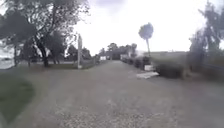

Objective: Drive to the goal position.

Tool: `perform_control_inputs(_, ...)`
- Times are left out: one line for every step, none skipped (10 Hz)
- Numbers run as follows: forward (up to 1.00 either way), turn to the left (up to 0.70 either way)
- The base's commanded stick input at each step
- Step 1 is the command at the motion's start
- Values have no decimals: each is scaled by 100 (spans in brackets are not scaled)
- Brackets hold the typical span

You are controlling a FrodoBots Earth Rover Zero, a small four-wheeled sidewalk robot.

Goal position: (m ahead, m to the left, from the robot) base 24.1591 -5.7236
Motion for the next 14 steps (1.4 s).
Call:
perform_control_inputs(85, 0)
perform_control_inputs(85, 0)
perform_control_inputs(85, 0)
perform_control_inputs(85, 0)
perform_control_inputs(85, 0)
perform_control_inputs(85, 0)
perform_control_inputs(85, 0)
perform_control_inputs(85, -27)
perform_control_inputs(85, -27)
perform_control_inputs(85, -27)
perform_control_inputs(85, -27)
perform_control_inputs(85, -27)
perform_control_inputs(85, -27)
perform_control_inputs(85, -27)
